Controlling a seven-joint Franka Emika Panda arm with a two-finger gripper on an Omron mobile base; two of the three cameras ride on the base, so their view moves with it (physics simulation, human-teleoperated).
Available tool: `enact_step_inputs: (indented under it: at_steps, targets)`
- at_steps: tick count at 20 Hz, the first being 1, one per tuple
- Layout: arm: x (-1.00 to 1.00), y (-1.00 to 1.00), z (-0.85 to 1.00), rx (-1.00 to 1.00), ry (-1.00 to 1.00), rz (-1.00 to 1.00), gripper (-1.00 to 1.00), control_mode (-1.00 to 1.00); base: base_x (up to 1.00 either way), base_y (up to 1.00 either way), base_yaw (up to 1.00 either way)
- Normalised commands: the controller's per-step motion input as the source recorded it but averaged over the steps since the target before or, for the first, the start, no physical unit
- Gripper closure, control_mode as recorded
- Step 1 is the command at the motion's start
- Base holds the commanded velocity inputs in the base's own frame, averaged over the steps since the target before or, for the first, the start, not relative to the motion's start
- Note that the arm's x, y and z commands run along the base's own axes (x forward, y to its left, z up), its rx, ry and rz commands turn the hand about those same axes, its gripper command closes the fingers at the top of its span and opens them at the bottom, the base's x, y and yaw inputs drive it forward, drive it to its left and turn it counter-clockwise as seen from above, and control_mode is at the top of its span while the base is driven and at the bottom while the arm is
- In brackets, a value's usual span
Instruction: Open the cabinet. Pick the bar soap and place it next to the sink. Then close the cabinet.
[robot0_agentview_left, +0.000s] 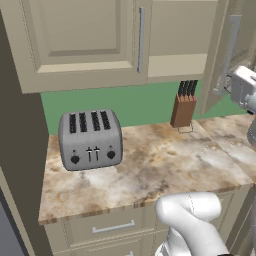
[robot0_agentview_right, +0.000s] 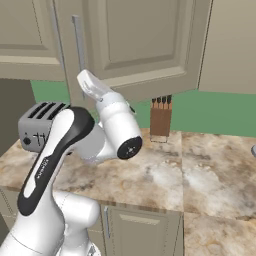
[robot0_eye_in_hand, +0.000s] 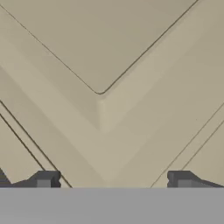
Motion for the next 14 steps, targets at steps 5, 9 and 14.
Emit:
enact_step_inputs:
  at_steps: [5,9,14]
  targets:
    - [0.69,0.26,0.31,-0.08,0.00,-0.03,-1.00,-1.00,0.00,0.00,0.00]
    - [0.63,0.14,0.10,-0.09,0.04,-0.03,-1.00,-1.00,0.00,0.00,0.00]
    - [0.46,0.08,0.00,-0.10,0.05,0.00,-1.00,-1.00,0.00,0.00,0.00]
